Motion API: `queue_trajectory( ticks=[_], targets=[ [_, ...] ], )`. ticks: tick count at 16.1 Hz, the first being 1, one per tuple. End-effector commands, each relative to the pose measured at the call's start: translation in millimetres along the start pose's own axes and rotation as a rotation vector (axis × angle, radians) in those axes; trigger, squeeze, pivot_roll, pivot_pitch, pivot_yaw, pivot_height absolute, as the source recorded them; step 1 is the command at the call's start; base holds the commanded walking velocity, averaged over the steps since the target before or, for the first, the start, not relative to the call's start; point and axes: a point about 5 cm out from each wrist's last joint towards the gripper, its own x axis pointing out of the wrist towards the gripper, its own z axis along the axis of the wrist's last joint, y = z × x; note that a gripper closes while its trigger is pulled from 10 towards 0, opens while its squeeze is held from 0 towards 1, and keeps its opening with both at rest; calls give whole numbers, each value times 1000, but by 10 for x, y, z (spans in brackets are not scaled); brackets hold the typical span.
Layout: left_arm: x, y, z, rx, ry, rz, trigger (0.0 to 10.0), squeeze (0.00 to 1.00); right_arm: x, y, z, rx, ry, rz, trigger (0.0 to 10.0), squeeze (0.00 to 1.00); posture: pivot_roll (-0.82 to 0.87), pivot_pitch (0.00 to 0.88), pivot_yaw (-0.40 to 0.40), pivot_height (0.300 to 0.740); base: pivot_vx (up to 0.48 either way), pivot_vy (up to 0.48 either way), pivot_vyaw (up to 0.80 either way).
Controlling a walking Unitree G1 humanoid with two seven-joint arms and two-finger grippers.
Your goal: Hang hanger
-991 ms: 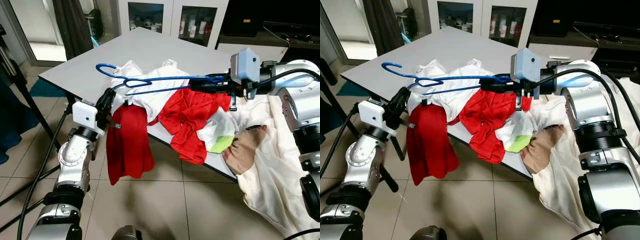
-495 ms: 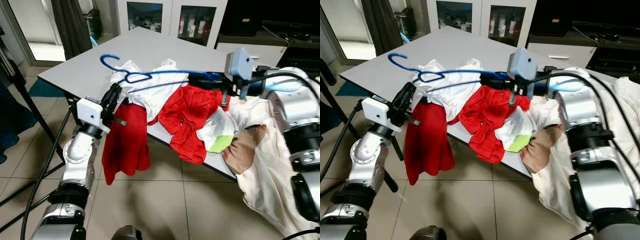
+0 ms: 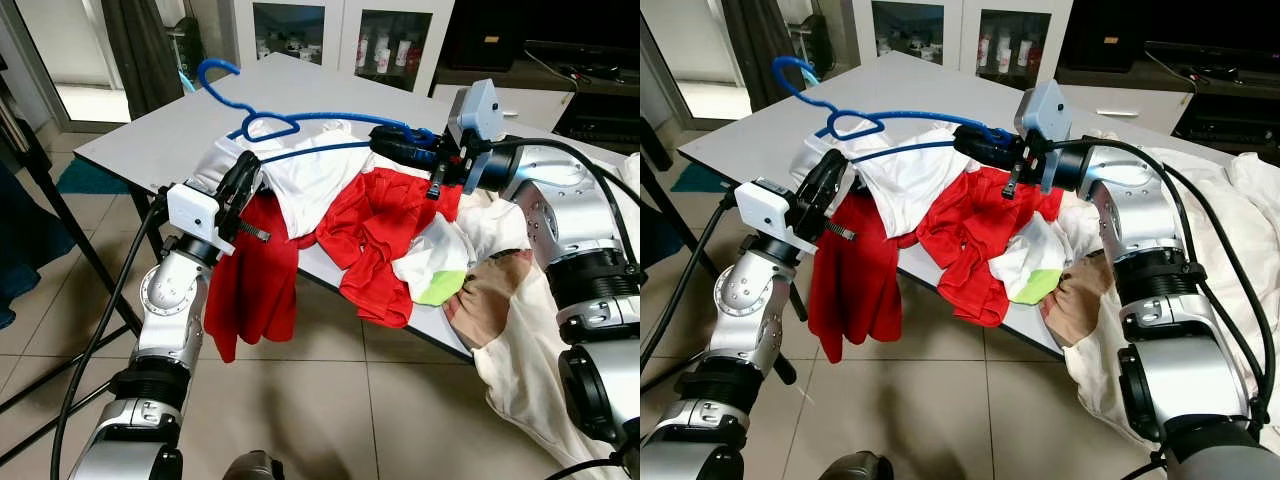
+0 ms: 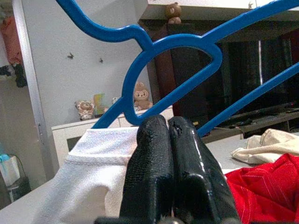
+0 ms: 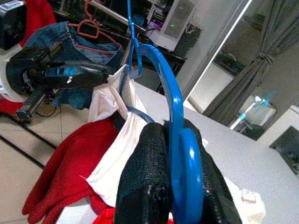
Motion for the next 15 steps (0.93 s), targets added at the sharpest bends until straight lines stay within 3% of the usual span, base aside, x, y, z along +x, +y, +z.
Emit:
queue_trajectory(
  ticks=[1, 7, 15],
  targets=[
    [121, -58, 102, 6, -49, -42, 0, 0, -5, 4, 1, 18, -19, -22, 10000, 0, 147, 0, 12, 740, 0, 0, 0],
    [271, -149, 158, -8, -80, -78, 0, 0, 119, 134, -201, 133, 15, -153, 10000, 0, 139, 0, 17, 740, 0, 0, 0],
    [441, -336, 214, -35, -119, -144, 0, 0, 165, 145, -210, 193, 71, -300, 10000, 0, 121, 0, 24, 740, 0, 0, 0]
  ],
)
